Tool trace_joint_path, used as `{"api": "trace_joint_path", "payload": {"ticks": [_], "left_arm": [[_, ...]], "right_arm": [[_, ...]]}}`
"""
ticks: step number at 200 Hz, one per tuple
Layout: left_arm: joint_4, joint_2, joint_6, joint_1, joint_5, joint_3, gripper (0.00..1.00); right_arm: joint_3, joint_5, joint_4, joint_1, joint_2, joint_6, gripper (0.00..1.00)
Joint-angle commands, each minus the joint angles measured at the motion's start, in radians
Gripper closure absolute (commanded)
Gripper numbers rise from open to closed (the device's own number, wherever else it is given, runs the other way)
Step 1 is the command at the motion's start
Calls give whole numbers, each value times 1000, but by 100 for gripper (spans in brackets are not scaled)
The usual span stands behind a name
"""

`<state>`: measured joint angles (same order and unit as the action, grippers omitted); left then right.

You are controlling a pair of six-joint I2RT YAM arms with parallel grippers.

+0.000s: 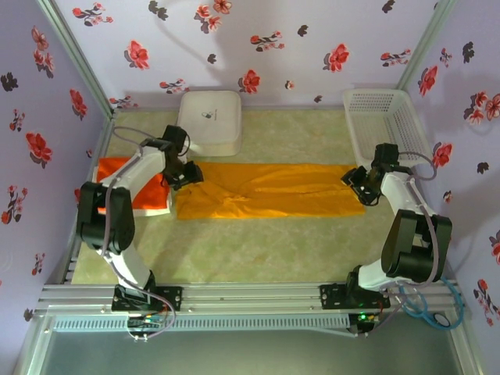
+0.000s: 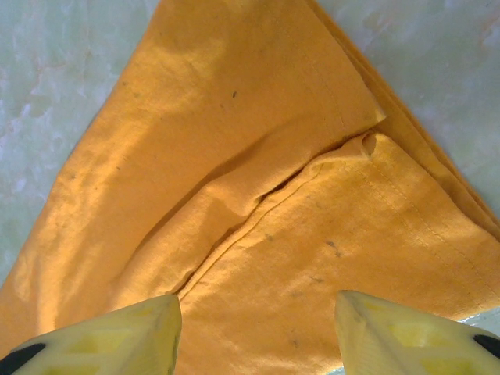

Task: Fold and stack the t-shirts

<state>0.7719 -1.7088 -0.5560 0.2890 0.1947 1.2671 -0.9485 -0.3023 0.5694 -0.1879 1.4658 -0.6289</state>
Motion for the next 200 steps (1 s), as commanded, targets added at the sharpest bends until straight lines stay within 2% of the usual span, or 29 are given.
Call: {"api": "trace_joint_path", "payload": {"ticks": [1, 34, 70, 150, 200], "left_arm": [[-163, 83, -148, 47, 119, -97, 53], [-362, 120, -301, 107, 153, -233, 50], [-516, 103, -397, 122, 162, -319, 47], [-578, 75, -459, 152, 161, -381, 45], [-558, 123, -460, 161, 106, -422, 44]], "right_arm": [[17, -22, -11, 5, -19, -5, 46], [18, -20, -8, 6, -23, -3, 46], [20, -20, -1, 6, -25, 7, 46], [12, 10, -3, 5, -25, -8, 45], [15, -4, -14, 5, -19, -13, 45]]}}
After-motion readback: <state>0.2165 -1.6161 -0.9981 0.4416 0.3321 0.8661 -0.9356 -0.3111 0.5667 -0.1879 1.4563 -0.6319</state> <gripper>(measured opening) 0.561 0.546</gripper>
